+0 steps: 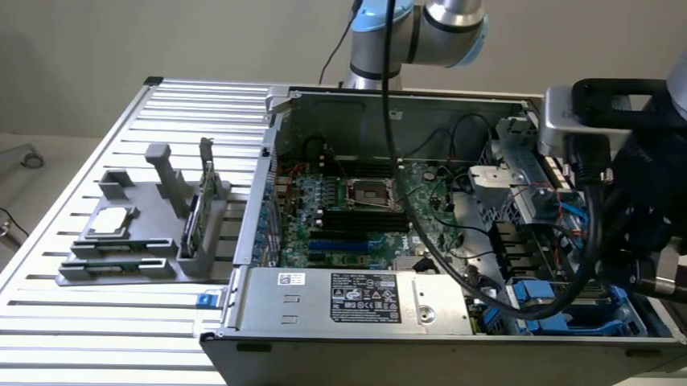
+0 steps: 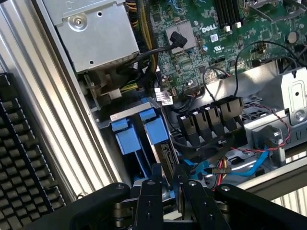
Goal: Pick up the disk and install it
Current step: 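Insert the first disk wire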
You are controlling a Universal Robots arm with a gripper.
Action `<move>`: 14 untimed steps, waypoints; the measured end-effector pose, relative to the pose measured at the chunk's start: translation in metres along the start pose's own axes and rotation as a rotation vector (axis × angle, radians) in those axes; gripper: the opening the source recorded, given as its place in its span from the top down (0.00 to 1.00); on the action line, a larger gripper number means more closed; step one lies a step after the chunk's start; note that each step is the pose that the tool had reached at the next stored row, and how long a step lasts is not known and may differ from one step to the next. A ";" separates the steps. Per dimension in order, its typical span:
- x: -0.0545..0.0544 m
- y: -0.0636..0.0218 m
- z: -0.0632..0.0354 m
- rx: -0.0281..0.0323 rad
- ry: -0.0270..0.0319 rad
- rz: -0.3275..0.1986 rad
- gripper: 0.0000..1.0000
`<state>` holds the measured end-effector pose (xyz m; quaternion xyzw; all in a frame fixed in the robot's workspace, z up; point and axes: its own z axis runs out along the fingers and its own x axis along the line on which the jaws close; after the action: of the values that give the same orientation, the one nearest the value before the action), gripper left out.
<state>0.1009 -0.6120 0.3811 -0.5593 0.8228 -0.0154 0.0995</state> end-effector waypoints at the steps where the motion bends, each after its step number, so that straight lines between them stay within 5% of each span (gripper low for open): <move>1: 0.000 0.0002 0.0016 0.0024 0.0020 0.018 0.76; 14: 0.002 0.0015 0.0107 0.0361 0.0328 0.244 0.76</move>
<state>0.1010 -0.6120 0.3702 -0.4527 0.8859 -0.0271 0.0972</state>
